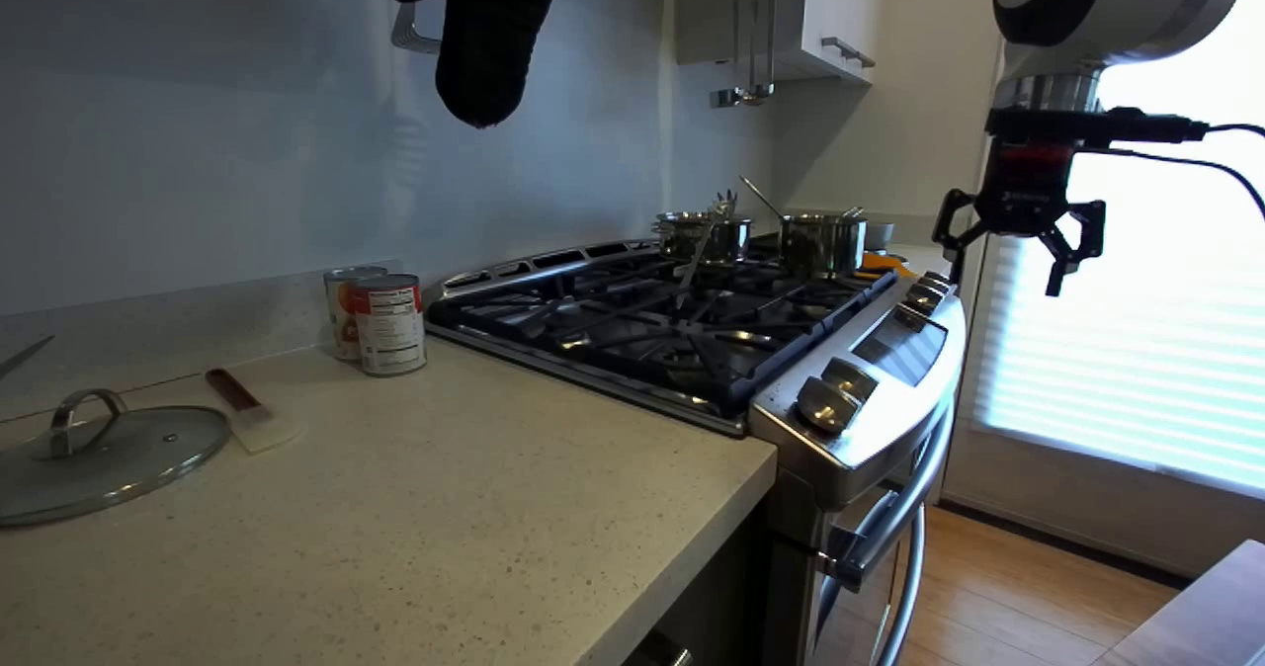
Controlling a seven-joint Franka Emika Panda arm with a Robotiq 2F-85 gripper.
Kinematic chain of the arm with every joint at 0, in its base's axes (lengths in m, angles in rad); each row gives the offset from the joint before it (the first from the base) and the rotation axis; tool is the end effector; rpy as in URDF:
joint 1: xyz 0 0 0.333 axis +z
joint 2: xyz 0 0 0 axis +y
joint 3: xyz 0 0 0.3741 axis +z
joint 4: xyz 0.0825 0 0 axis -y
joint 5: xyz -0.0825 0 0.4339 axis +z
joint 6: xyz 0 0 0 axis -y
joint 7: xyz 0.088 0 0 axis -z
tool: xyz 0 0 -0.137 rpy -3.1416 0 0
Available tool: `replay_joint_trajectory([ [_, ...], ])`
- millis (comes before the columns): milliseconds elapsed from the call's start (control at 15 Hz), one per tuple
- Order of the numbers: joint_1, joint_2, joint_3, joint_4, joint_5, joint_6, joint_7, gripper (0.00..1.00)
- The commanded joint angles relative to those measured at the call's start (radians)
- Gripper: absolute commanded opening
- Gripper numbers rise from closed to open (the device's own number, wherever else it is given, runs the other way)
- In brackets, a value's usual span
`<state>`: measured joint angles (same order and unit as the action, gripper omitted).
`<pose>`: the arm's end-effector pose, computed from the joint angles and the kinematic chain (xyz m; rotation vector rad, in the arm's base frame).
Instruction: Push the third bottom button from left on the stoves button display
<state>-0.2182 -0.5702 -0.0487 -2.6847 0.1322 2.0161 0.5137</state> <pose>0.3466 -0.0819 0.3943 -2.7496 1.2190 0.1763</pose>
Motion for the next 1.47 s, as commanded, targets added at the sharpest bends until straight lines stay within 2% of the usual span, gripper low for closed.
replay_joint_trajectory([
  [0,-0.018,-0.006,0.009,-0.010,0.005,0.004,0.004,1.00],
  [333,-0.025,-0.022,0.012,-0.016,0.005,0.006,0.016,1.00],
  [533,-0.053,0.053,0.045,0.000,-0.027,0.138,0.097,1.00],
  [600,-0.055,0.064,0.056,-0.009,-0.030,0.175,0.119,0.80],
  [667,-0.054,0.077,0.063,-0.014,-0.031,0.202,0.135,0.75],
  [867,-0.036,0.110,0.077,-0.027,-0.020,0.275,0.170,0.49],
  [1267,-0.021,0.143,0.095,-0.059,-0.012,0.423,0.245,0.04],
  [1400,-0.001,0.143,0.102,-0.078,-0.002,0.461,0.249,0.00],
])
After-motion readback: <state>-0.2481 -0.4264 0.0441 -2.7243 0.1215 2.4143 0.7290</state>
